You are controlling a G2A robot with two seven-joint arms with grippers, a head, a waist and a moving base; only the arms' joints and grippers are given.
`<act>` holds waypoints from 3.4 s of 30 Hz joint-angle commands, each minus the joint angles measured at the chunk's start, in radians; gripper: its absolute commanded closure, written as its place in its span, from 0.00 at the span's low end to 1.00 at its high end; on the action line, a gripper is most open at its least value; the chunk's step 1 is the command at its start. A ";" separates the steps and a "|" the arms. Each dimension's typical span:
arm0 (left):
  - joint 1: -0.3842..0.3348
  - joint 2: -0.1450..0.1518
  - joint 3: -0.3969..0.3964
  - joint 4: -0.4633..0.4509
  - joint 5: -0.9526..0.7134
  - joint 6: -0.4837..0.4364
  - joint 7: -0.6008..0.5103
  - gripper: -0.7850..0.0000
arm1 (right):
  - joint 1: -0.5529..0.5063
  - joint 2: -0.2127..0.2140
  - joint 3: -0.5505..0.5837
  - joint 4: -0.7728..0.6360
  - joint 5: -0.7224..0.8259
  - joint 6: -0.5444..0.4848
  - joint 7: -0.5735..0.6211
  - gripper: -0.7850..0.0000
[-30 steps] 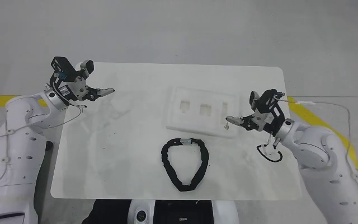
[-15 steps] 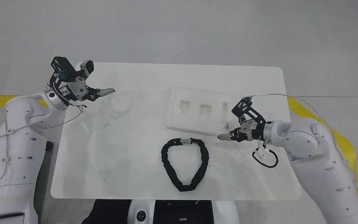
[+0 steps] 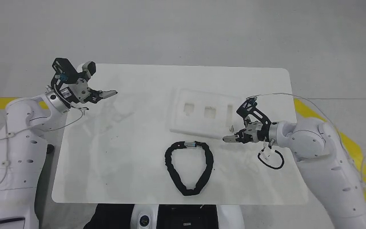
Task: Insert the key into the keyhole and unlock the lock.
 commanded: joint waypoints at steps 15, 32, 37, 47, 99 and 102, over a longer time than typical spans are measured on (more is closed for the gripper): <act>0.000 0.000 0.000 0.000 0.000 0.000 0.000 0.00 | 0.027 0.001 -0.045 -0.106 -0.033 0.254 0.134 0.00; 0.000 0.000 0.000 0.000 0.000 0.000 0.000 0.00 | 0.144 -0.013 -0.139 -0.026 -0.027 0.380 0.194 0.00; 0.000 0.000 0.000 0.000 0.000 0.000 0.000 0.00 | 0.171 -0.016 -0.162 -0.005 -0.031 0.399 0.209 0.04; 0.000 0.000 0.000 0.000 0.000 0.000 0.000 0.00 | 0.213 -0.024 -0.210 0.036 -0.035 0.429 0.222 0.25; 0.000 0.000 0.000 0.000 0.000 0.000 0.000 0.00 | 0.192 -0.005 -0.165 -0.095 -0.180 0.567 0.243 1.00; 0.000 0.000 0.000 0.000 0.000 0.000 0.000 0.00 | 0.166 0.000 -0.131 -0.140 -0.157 0.559 0.229 1.00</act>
